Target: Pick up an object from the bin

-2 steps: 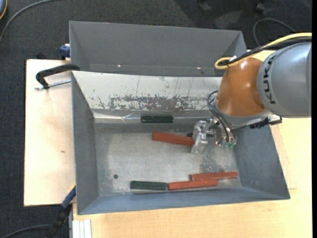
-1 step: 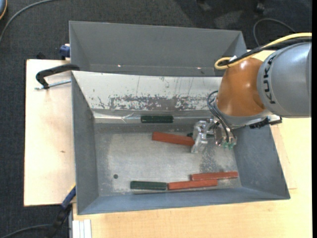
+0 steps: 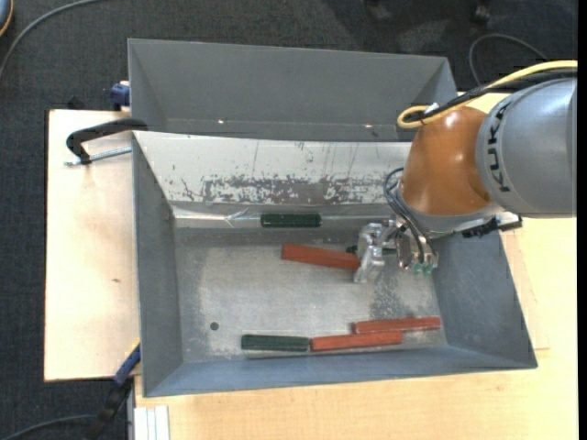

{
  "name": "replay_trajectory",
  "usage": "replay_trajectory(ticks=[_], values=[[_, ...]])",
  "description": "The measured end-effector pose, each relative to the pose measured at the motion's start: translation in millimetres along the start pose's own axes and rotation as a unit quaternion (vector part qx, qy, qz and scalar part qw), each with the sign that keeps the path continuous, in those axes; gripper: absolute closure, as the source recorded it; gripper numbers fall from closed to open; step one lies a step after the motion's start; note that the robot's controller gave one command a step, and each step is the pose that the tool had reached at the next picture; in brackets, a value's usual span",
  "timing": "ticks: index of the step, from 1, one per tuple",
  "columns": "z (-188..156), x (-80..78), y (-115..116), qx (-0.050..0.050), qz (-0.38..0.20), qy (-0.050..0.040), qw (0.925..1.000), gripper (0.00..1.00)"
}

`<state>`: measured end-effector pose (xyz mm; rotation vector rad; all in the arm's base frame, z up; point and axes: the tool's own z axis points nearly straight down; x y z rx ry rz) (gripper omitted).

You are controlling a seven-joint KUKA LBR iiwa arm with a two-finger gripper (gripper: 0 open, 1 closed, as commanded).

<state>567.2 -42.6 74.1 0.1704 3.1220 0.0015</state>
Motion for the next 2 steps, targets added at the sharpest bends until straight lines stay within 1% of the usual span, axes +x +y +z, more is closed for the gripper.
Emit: replay_trajectory(ticks=[1,2], values=[[-108.9,-19.3,18.6,-0.001,-0.245,0.0015,0.9694,1.0],[-219.4,-13.1,-1.2,0.001,-0.234,-0.0007,0.9723,1.0]])
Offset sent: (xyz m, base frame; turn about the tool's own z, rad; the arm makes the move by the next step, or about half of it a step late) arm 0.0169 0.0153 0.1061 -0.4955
